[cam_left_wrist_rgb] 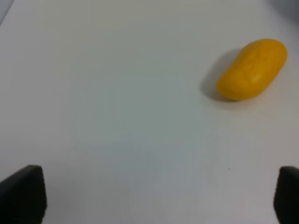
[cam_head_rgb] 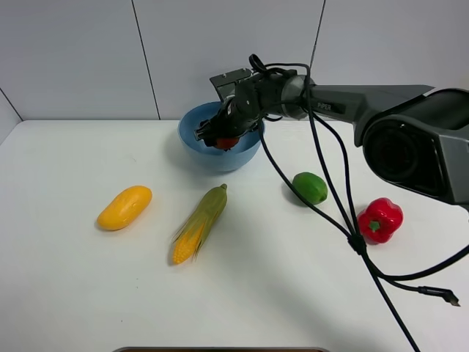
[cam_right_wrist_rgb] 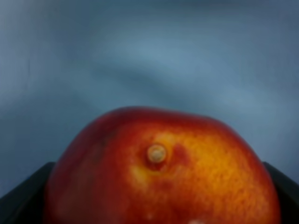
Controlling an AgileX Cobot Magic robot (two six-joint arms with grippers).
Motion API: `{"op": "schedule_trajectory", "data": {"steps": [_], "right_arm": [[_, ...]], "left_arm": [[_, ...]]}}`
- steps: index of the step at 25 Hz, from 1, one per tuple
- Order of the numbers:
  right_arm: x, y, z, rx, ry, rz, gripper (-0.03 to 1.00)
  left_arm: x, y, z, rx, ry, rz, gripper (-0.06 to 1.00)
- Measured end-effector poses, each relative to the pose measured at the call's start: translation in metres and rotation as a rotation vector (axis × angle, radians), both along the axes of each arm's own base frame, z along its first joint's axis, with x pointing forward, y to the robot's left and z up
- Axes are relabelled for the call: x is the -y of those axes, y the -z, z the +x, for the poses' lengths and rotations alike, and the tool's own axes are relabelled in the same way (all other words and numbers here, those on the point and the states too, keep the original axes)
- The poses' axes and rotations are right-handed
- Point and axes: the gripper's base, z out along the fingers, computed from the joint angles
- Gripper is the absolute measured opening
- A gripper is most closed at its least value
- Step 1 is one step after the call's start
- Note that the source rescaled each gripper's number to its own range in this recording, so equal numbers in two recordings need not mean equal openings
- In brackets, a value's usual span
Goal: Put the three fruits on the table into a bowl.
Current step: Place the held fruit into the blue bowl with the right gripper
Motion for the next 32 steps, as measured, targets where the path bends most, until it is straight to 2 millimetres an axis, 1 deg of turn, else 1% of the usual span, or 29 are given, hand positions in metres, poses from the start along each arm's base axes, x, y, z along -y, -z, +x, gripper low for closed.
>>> {"op": "schedule_trajectory", "data": {"steps": [4, 11, 16, 17, 19, 23, 27, 29, 32], "right_arm": [[-0.002, 0.010, -0.001, -0.009, -0.020, -0.021, 0.33], [-0.010, 0.011, -0.005, -0.005, -0.045, -0.025, 0.33], [-0.011, 0.011, -0.006, -0.002, -0.048, -0.023, 0.34], [-0.011, 0.011, -0.006, 0.000, -0.048, -0.022, 0.36], [-0.012, 0.010, -0.005, 0.011, -0.049, -0.014, 0.45], [-0.014, 0.009, -0.006, 0.019, -0.053, -0.009, 0.57], [-0.014, 0.009, -0.006, 0.019, -0.053, -0.009, 0.81], [-0.014, 0.009, -0.006, 0.019, -0.053, -0.009, 0.87], [-0.014, 0.009, -0.006, 0.022, -0.053, -0.008, 0.90]], "left_arm": [[0.000, 0.000, 0.000, 0.000, 0.000, 0.000, 1.00], [0.000, 0.000, 0.000, 0.000, 0.000, 0.000, 1.00], [0.000, 0.000, 0.000, 0.000, 0.000, 0.000, 1.00], [0.000, 0.000, 0.000, 0.000, 0.000, 0.000, 1.00], [0.000, 0.000, 0.000, 0.000, 0.000, 0.000, 1.00], [0.000, 0.000, 0.000, 0.000, 0.000, 0.000, 1.00], [0.000, 0.000, 0.000, 0.000, 0.000, 0.000, 1.00], [0.000, 0.000, 0.000, 0.000, 0.000, 0.000, 1.00], [0.000, 0.000, 0.000, 0.000, 0.000, 0.000, 1.00]]}}
